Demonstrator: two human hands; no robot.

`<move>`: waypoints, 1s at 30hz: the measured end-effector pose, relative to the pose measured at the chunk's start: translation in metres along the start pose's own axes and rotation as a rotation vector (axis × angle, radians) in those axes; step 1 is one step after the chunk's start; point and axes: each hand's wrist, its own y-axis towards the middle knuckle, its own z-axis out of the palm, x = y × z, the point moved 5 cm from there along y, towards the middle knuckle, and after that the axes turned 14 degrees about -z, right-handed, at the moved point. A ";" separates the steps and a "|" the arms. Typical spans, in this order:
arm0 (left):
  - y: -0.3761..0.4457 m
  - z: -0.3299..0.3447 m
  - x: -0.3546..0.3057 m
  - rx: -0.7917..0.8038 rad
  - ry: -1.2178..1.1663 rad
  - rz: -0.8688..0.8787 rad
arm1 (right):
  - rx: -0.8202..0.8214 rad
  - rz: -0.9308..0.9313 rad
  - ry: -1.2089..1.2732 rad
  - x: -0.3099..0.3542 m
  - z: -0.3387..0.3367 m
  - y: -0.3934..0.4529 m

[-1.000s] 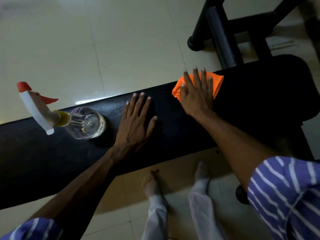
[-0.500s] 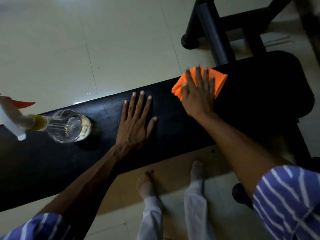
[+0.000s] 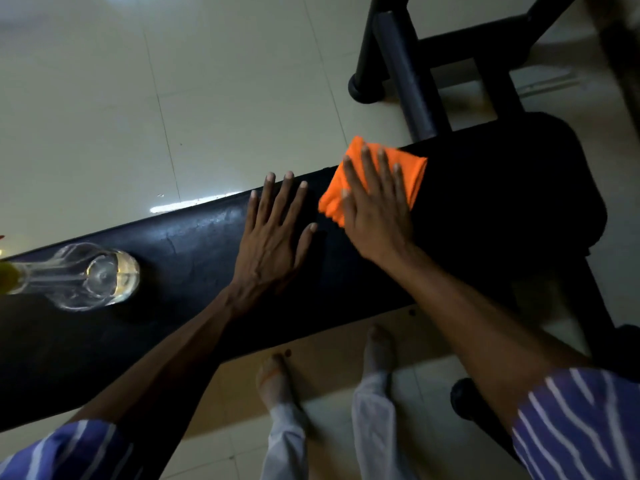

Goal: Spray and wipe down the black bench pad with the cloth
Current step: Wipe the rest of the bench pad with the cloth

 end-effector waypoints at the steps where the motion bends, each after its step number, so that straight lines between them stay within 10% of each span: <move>1: 0.003 0.000 -0.004 0.004 -0.005 -0.012 | 0.023 -0.109 -0.008 0.001 0.000 -0.015; 5: 0.009 0.012 -0.020 0.038 0.025 -0.044 | 0.120 -0.260 -0.022 -0.053 -0.010 -0.017; 10: 0.006 0.025 -0.021 -0.021 0.108 -0.064 | 0.090 0.114 0.039 -0.077 -0.008 0.049; 17: 0.015 0.009 -0.033 -0.007 0.033 -0.070 | 0.097 -0.285 0.001 -0.060 -0.014 -0.016; 25: 0.044 0.023 -0.085 -0.010 0.008 -0.004 | -0.020 0.076 -0.011 -0.128 -0.023 0.017; 30: 0.051 0.027 -0.117 0.009 -0.015 0.024 | -0.013 -0.119 -0.031 -0.113 -0.019 -0.055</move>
